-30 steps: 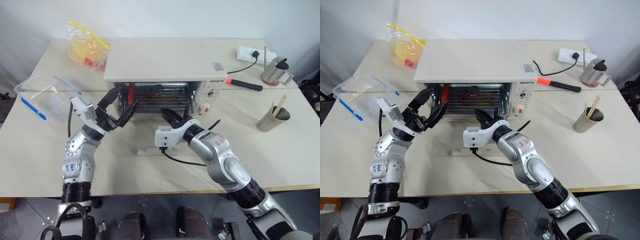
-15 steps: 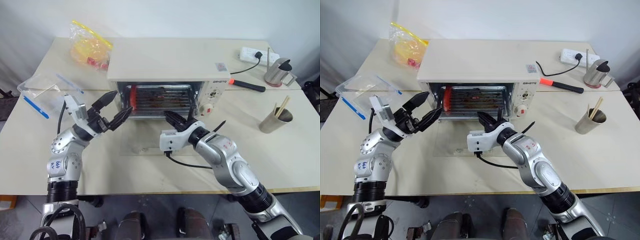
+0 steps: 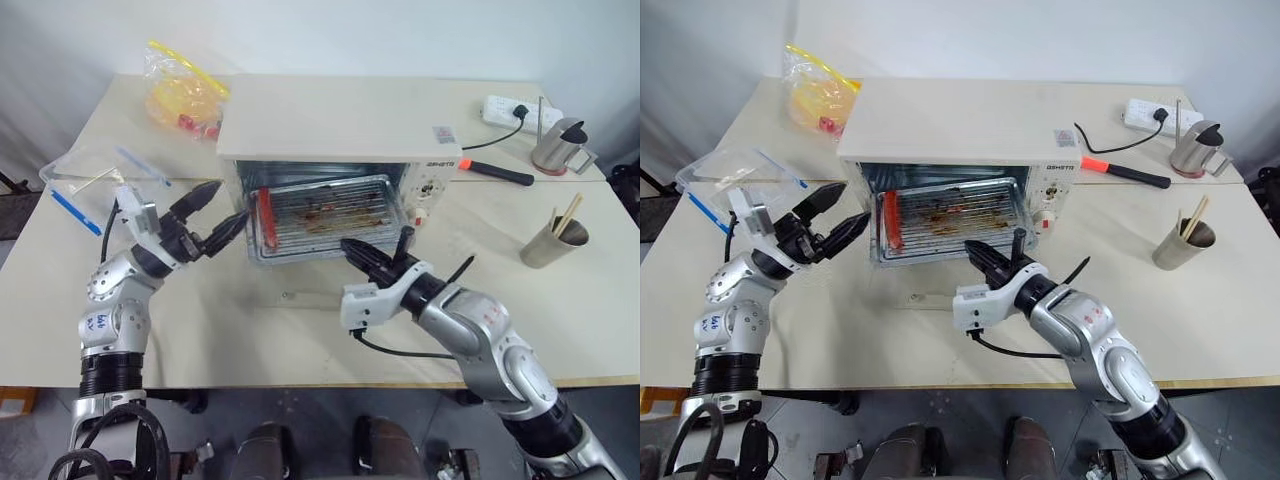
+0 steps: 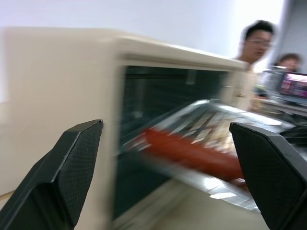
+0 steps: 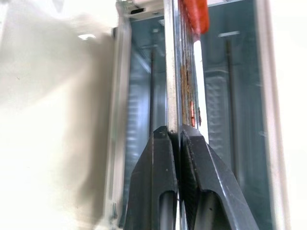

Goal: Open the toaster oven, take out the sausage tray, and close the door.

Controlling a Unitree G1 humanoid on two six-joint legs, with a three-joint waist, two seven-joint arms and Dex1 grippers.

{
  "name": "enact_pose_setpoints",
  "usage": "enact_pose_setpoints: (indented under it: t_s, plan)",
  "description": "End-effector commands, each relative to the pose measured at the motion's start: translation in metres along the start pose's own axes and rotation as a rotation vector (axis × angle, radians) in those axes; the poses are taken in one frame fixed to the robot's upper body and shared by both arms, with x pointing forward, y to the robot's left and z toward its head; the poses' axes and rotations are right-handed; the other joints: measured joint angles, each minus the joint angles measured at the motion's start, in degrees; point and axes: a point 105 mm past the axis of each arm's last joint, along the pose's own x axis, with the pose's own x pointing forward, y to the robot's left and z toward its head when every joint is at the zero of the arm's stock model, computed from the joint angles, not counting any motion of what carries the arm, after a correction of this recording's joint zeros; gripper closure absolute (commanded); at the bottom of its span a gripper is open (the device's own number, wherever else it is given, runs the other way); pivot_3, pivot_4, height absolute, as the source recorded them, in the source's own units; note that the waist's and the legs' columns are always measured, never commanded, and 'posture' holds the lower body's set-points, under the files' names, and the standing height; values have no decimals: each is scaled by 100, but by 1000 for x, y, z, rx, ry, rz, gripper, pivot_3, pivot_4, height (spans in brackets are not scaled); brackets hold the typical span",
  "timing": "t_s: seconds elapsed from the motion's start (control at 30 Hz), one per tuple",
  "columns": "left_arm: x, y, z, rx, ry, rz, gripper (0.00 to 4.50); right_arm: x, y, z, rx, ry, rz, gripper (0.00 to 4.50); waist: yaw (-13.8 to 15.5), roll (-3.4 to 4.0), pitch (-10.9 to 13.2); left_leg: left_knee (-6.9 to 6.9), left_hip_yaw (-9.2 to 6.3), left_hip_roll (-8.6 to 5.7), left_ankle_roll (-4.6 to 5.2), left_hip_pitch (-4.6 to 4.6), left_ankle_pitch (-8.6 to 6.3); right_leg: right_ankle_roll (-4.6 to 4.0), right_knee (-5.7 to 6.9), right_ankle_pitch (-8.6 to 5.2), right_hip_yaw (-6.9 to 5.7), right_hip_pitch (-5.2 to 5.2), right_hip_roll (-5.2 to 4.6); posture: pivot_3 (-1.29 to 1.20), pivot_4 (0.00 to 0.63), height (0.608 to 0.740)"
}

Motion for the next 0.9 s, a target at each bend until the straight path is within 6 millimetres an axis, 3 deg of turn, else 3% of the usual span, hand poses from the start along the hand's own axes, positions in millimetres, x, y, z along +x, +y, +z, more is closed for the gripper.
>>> enact_pose_setpoints:
  t_s: [0.03, 0.47, 0.7, 0.8, 0.9]
  plan:
    - [-1, 2, 13, 4, -22, -16, 0, -11, -17, 2, -26, -26, -87, 4483, 13, 0, 0, 0, -1, 0, 0, 0, 0, 0, 1, 0, -1, 1, 0, 0, 150, 740]
    - [-34, -19, 33, -233, 107, -54, 0, -18, -23, 5, -14, -86, -135, 4483, -59, 0, 0, -1, -24, 4, 0, 2, 0, 0, 3, 0, 2, 1, 0, 0, 150, 740]
    - [-45, -36, 38, -615, 136, 75, 0, -19, -20, 9, -9, -166, -128, 4483, -81, 0, 1, -1, -63, 6, -1, 9, 0, 0, 7, 0, 7, 7, 0, 0, 150, 740]
    - [-50, -48, 24, -826, 273, 67, 0, -20, -19, 10, -15, -186, -126, 4483, -81, 0, 1, -1, -64, 17, -1, 26, 0, 0, 8, 0, 15, 23, 0, 0, 150, 740]
    - [-48, -56, 31, -903, 203, 55, 0, -22, -18, 12, -18, -208, -116, 4483, -82, 2, 3, -10, -57, 17, -1, 46, -1, 0, 11, 0, 48, 29, 0, 0, 150, 740]
